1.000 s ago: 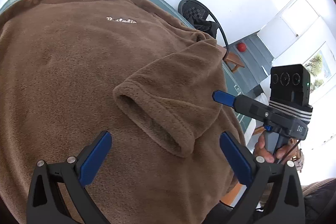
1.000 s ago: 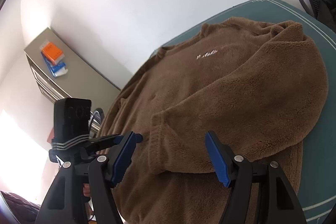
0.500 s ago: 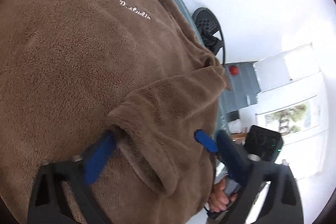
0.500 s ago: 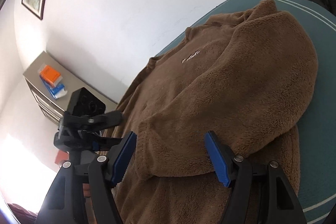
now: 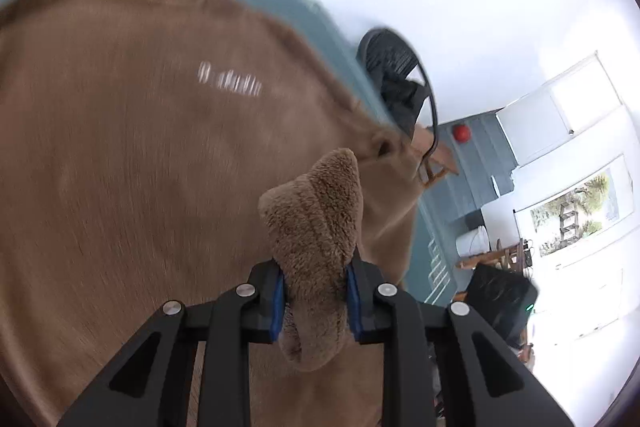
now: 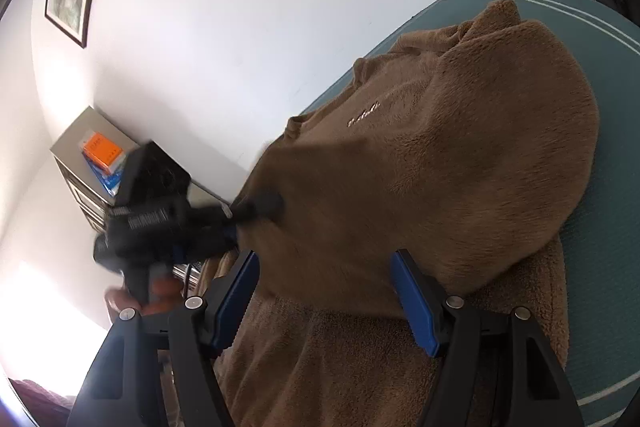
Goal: Fold clothes
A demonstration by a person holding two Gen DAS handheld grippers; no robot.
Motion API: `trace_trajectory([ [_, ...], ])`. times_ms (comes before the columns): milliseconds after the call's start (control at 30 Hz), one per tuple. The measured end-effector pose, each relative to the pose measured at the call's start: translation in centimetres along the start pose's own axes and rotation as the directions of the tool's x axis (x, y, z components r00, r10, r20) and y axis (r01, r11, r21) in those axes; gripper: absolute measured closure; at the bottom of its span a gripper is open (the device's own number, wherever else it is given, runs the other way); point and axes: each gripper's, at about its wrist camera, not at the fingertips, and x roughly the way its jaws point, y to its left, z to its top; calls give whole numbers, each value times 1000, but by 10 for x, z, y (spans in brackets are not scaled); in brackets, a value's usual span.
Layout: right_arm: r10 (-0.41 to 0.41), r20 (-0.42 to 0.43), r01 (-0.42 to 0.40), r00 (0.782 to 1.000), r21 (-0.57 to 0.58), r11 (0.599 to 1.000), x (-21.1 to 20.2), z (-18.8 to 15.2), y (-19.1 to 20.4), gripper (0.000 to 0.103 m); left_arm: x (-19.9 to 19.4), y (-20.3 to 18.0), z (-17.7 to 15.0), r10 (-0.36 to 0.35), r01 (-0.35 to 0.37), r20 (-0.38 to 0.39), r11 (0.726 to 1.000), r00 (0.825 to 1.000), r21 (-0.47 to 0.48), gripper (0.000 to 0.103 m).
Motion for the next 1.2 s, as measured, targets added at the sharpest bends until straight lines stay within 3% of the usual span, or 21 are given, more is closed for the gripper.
trace_trajectory([
  [167, -24, -4, 24, 1000, 0, 1000, 4, 1, 0, 33, -46, -21, 47, -4, -4, 138, 998, 990, 63, 75],
  [300, -63, -21, 62, 998, -37, 997, 10, 0, 7, 33, -96, -21, 79, 18, -38, 275, 997, 961, 67, 75],
  [400, -87, -31, 85, 996, -58, 995, 15, 0, 10, 33, -127, -5, 95, 46, -55, 363, 998, 931, 13, 75],
  [533, -102, -40, 99, 994, -69, 993, 19, 0, 12, 33, -150, 53, 86, 122, -78, 386, 989, 914, -127, 75],
  [667, -134, -53, 129, 990, -94, 987, 27, 1, 17, 33, -173, 112, 77, 199, -96, 397, 960, 896, -264, 75],
  [1033, -186, -76, 171, 980, -172, 970, 28, -2, 26, 25, -146, 221, 38, 182, -6, 299, 863, 937, -505, 75],
  [1200, -224, -145, 205, 964, -138, 969, 25, 30, 25, 24, -128, 220, 29, 140, 1, 276, 891, 951, -454, 75],
])
